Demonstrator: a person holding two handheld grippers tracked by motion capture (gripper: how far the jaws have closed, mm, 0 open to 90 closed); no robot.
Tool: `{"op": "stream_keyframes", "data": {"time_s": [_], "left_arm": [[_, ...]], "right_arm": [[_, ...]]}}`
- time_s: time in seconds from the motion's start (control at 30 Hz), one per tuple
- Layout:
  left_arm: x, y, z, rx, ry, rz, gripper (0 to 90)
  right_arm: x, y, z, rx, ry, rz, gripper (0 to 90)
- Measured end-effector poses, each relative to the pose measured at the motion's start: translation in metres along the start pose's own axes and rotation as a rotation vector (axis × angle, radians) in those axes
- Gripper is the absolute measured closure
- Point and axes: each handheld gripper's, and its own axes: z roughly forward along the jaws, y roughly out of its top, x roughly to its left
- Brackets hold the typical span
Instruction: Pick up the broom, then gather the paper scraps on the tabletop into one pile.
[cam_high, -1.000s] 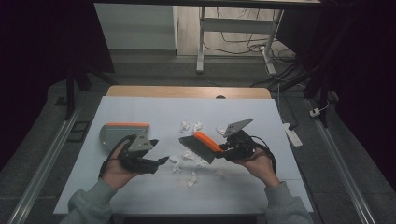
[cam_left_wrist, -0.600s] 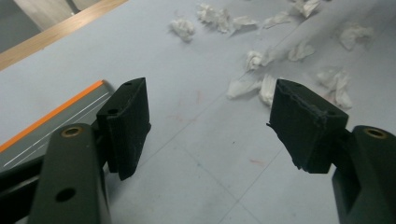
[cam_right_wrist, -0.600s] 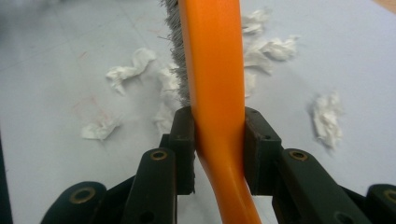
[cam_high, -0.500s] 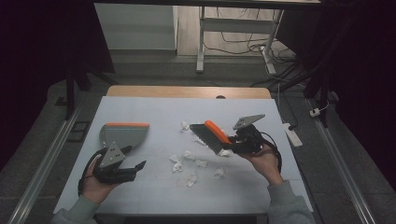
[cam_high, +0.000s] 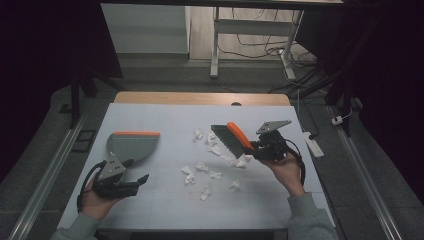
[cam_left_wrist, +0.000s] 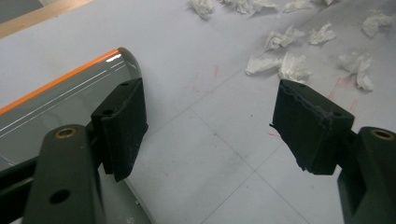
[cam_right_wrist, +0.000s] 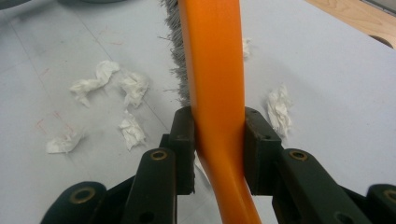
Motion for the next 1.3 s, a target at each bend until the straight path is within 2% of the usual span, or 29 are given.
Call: {"op": "stream_keyframes", "data": {"time_s": [0.27, 0.37, 0.53, 0.6, 0.63, 0.67, 0.97, 1.17, 1.3], "left_arm": [[0.000, -0.001, 0.000, 0.005, 0.004, 0.004, 27.1], [0.002, -0.001, 0.000, 0.005, 0.008, -0.001, 27.1], [0.003, -0.002, 0.001, 0.010, 0.009, -0.003, 26.9], [0.003, -0.001, 0.000, 0.010, 0.011, -0.005, 26.8], [0.004, -0.001, 0.000, 0.012, 0.012, -0.005, 26.6], [0.004, -0.001, 0.001, 0.015, 0.011, -0.006, 26.3], [0.009, -0.001, 0.011, 0.068, 0.002, -0.015, 23.7], [0.012, -0.002, 0.016, 0.087, -0.010, -0.015, 23.4], [0.013, -0.001, 0.017, 0.090, -0.013, -0.015, 23.5]], "right_arm": [[-0.007, 0.000, -0.004, 0.000, -0.037, 0.017, 68.5], [-0.014, -0.002, -0.006, -0.010, -0.052, 0.043, 68.5], [-0.023, 0.000, -0.010, -0.010, -0.090, 0.062, 68.5], [-0.028, 0.002, -0.011, -0.002, -0.115, 0.060, 68.5], [-0.030, 0.004, -0.010, 0.009, -0.129, 0.079, 68.5], [-0.035, 0.005, -0.009, 0.017, -0.141, 0.071, 68.5], [-0.072, 0.024, 0.016, 0.175, -0.243, 0.070, 68.5], [-0.084, 0.040, 0.044, 0.292, -0.254, 0.047, 68.6], [-0.087, 0.048, 0.067, 0.386, -0.279, 0.009, 68.6]]}}
